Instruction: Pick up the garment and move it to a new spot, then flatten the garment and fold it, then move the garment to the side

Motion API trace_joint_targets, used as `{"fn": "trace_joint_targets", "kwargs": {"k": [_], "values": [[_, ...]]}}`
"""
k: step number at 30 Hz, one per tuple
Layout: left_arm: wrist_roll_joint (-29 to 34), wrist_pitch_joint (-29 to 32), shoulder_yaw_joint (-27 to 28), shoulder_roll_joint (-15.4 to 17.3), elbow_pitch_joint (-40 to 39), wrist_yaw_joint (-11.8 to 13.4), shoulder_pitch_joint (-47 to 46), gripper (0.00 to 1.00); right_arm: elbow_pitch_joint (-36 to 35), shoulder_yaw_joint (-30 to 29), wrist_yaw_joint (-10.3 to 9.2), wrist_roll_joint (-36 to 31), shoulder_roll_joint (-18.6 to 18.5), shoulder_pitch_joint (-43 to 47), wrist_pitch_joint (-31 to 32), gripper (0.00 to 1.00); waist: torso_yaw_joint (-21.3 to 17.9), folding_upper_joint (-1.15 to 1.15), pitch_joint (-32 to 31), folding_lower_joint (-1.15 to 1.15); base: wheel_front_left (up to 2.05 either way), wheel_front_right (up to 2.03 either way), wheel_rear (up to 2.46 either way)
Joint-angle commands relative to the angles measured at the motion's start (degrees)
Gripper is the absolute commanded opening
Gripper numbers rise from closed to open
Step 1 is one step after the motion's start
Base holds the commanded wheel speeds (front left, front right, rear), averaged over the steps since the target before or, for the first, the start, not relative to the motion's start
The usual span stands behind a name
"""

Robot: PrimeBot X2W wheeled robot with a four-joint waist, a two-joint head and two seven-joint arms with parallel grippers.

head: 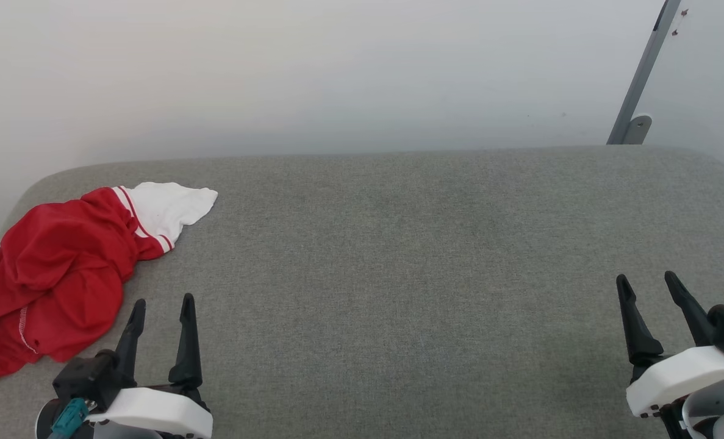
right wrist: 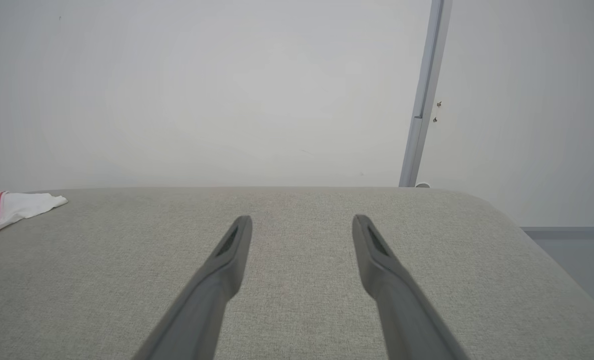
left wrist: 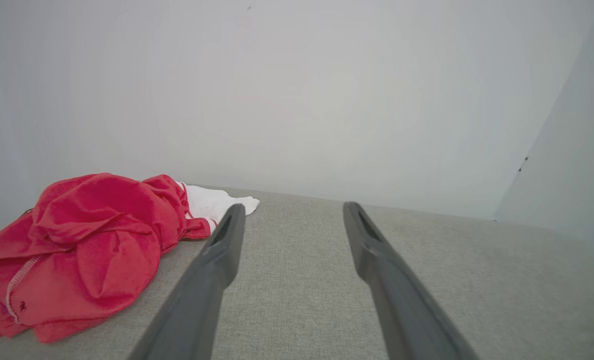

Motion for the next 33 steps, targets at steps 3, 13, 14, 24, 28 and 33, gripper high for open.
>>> {"fn": "trace_joint_targets", "kwargs": {"k": [3,13,14,24,28,33], "values": [[-0.23,-0.41,-0.28,0.45,0.21,-0.21,0.58,1.0,-0.33,-0.14,0.0,-0.5,-0.01,0.41,-0.4,1.0,0.01,0.0,-0.01,0.0,0.0,0.0,0.0],[-1.02,-0.18,-0.33,0.65,0.89,0.31,-0.18,1.0,-0.51,-0.13,0.0,-0.29,-0.03,0.75,-0.79,1.0,1.03,0.0,-0.22,0.0,0.0,0.0,0.0],[-1.24,-0.12,-0.03,0.63,1.08,0.52,-0.37,1.0,-0.58,0.0,0.0,-0.26,0.01,0.77,-0.76,1.0,1.45,0.0,-0.27,0.0,0.0,0.0,0.0],[-2.28,0.77,2.14,1.19,1.93,3.13,-1.45,1.0,-0.66,3.11,0.0,0.56,0.29,0.52,-0.84,1.0,9.75,0.0,-0.83,0.0,0.0,0.0,0.0],[-2.56,1.56,3.01,1.41,2.15,4.47,-2.13,1.0,-0.46,4.47,0.0,0.95,0.67,-0.24,-0.73,1.0,13.75,0.0,-1.03,0.0,0.0,0.0,0.0],[-3.15,1.74,3.46,1.7,2.11,4.91,-2.01,1.0,-0.43,6.66,0.0,1.7,1.09,-1.26,-0.37,1.0,17.83,0.0,-1.13,0.0,0.0,0.0,0.0]]}}
